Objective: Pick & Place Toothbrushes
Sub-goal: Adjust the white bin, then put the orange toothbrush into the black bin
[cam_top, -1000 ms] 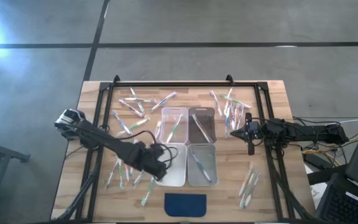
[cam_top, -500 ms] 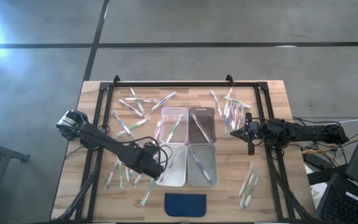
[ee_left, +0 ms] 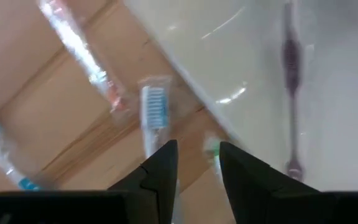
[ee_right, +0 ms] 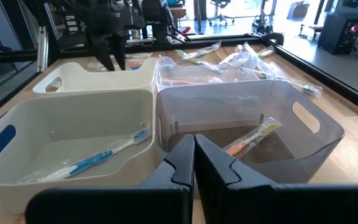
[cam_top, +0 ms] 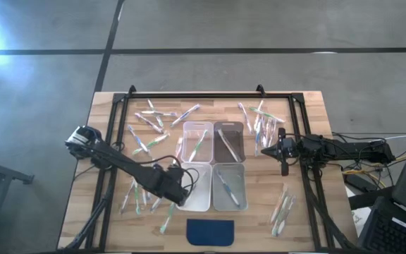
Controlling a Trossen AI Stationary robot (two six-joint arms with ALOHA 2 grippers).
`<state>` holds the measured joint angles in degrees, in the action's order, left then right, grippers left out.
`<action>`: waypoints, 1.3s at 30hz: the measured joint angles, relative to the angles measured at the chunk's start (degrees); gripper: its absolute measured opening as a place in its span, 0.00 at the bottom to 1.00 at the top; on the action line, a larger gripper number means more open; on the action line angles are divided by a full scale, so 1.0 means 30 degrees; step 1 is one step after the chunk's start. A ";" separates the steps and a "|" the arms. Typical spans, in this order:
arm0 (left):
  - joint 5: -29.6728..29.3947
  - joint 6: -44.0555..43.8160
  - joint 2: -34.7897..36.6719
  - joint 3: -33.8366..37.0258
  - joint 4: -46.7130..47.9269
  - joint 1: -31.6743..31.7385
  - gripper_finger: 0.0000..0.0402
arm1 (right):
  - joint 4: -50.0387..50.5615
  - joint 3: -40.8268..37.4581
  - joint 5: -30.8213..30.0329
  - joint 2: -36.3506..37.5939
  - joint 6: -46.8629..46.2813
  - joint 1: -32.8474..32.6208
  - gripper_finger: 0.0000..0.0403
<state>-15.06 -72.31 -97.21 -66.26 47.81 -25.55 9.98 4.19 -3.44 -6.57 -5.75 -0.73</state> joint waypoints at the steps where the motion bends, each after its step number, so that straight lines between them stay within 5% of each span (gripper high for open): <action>1: -0.0013 0.0097 0.0000 0.0000 -0.0203 0.0021 0.31 | 0.0000 0.0000 0.0000 0.0000 0.0046 0.0000 0.02; 21: -0.0687 0.0809 0.0000 0.0000 -0.1227 0.0448 0.31 | 0.0000 -0.0006 0.0000 0.0000 0.0030 0.0003 0.02; 39: -0.0990 -0.2799 0.0656 -0.0002 0.7490 0.0455 0.26 | 0.0000 -0.0001 0.0000 0.0000 -0.0033 0.0000 0.02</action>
<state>-18.03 -80.71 -95.24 -66.27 70.28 -24.18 9.98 4.18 -3.44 -6.57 -5.85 -0.73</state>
